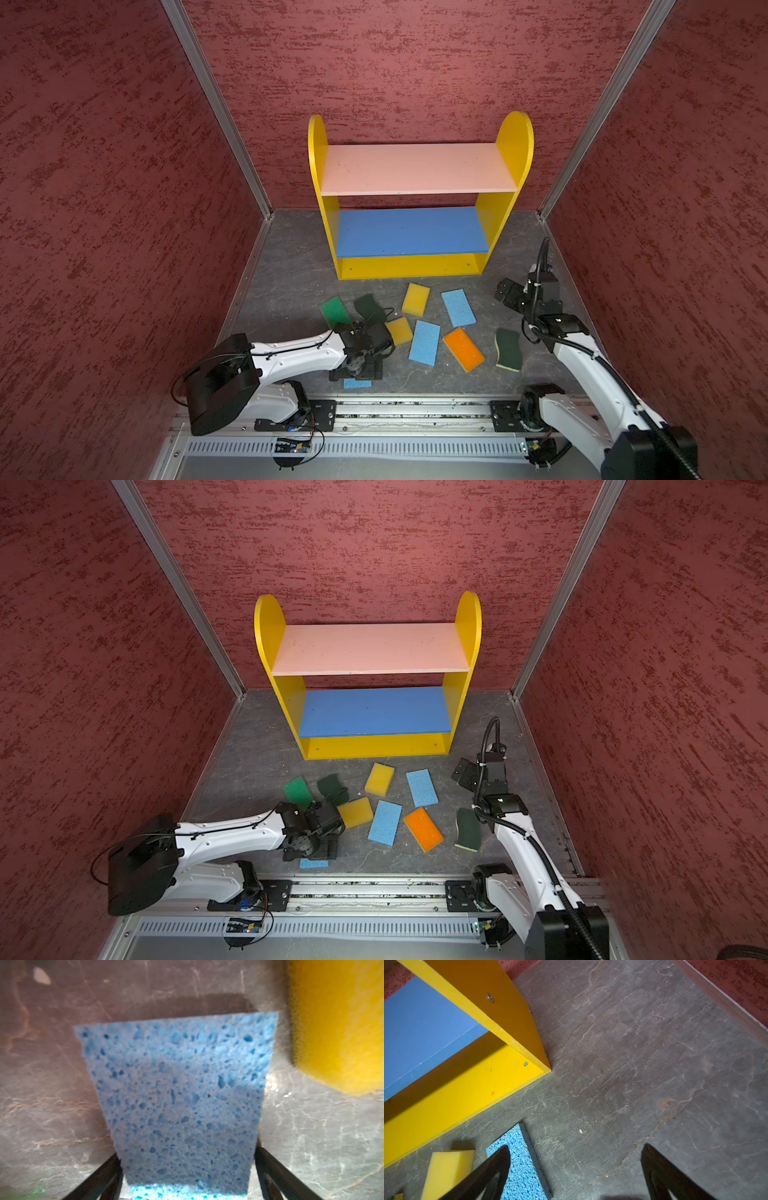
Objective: Arrange cleaning sponges on a shelf
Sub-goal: Pick up the cleaning sponge from the bottom-center of the table.
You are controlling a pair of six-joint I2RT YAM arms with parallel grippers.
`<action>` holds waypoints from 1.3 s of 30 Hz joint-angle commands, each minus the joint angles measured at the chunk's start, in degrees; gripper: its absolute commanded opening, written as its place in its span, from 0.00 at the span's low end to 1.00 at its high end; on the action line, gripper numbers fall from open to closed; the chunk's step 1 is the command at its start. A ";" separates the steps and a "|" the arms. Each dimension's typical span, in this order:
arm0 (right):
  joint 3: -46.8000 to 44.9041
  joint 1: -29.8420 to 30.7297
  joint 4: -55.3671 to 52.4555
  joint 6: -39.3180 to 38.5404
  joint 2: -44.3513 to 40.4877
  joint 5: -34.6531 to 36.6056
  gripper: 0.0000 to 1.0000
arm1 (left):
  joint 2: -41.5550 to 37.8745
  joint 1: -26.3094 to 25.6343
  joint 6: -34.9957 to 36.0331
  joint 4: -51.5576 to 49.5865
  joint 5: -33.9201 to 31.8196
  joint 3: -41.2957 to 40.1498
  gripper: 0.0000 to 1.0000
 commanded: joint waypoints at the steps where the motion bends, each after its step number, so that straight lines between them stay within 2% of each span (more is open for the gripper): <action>1: 0.16 0.25 0.67 -0.55 0.04 -0.93 0.99 | 1.51 0.06 1.11 1.90 0.42 -1.60 0.90; 3: 0.04 0.25 0.49 -0.59 -0.20 -0.86 0.99 | 1.42 0.03 1.52 3.28 1.27 -2.41 0.86; 13: -0.68 0.25 -0.09 -1.07 -1.02 -0.46 0.99 | 1.41 0.08 0.71 3.40 0.16 -3.25 0.83; 17: -0.84 0.25 -0.54 -1.08 -1.37 -0.29 0.99 | 1.29 -0.01 0.96 4.43 0.66 -3.63 0.73; 21: -1.02 0.22 -0.71 -1.08 -1.55 -0.17 0.99 | 0.88 -0.01 1.01 5.12 1.19 -4.19 0.68; 28: -0.58 0.18 -0.62 -0.93 -0.92 -0.30 0.99 | -1.09 0.10 1.71 2.67 0.56 -3.49 0.67; 39: -0.43 0.25 0.14 -0.47 -0.31 -1.21 0.99 | -4.55 0.51 5.46 -4.43 -0.80 2.45 0.65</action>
